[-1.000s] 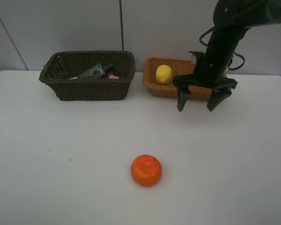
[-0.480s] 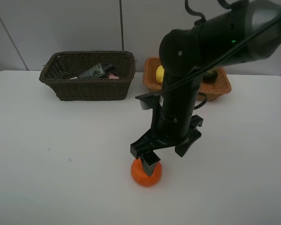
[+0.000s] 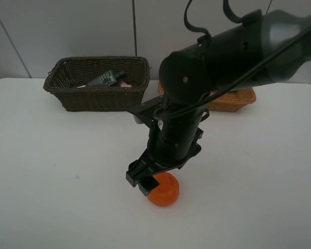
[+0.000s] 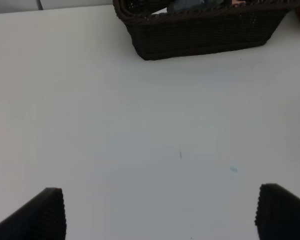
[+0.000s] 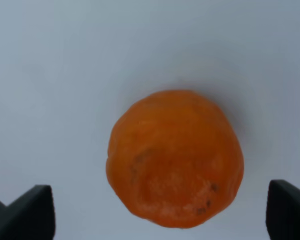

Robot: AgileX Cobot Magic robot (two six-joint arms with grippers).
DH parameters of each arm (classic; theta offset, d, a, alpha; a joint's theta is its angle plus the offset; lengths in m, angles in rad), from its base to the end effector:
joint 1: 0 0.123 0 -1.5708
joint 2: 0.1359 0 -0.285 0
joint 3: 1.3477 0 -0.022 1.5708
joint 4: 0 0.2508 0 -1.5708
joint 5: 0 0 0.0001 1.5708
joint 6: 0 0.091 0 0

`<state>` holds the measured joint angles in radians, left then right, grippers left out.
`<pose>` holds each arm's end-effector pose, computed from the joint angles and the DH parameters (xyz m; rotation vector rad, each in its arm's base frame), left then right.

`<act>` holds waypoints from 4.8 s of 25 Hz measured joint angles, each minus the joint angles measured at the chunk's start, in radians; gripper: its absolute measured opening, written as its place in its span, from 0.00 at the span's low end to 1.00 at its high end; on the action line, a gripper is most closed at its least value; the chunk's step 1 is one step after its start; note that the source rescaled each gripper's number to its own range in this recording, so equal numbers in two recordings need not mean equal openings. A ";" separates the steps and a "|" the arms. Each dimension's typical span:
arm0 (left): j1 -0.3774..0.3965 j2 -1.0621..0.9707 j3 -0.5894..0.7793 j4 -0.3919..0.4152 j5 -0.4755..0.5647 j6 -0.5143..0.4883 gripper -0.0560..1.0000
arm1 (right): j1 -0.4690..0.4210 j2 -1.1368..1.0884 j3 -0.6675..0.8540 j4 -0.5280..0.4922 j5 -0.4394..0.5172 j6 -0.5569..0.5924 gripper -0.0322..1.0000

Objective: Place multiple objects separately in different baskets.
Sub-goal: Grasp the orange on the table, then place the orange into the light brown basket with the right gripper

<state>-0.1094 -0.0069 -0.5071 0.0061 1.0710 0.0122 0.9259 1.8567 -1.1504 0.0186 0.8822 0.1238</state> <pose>-0.0071 0.0013 0.2784 0.1236 2.0373 -0.0536 0.2033 0.2724 0.1646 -1.1894 2.8497 0.0735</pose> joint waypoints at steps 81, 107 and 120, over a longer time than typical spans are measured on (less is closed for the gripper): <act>0.000 0.000 0.000 0.000 0.000 0.000 1.00 | 0.000 0.103 0.102 0.090 -0.164 -0.151 0.56; 0.000 0.000 0.000 0.000 0.000 0.000 1.00 | -0.685 0.325 -0.525 -0.086 -0.288 -0.099 0.57; 0.000 0.000 0.000 0.000 0.000 0.000 1.00 | -0.691 0.267 -0.542 -0.128 -0.176 -0.070 1.00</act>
<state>-0.1094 -0.0069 -0.5071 0.0061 1.0710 0.0122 0.2347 2.1235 -1.6927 -0.1098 0.7062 0.0538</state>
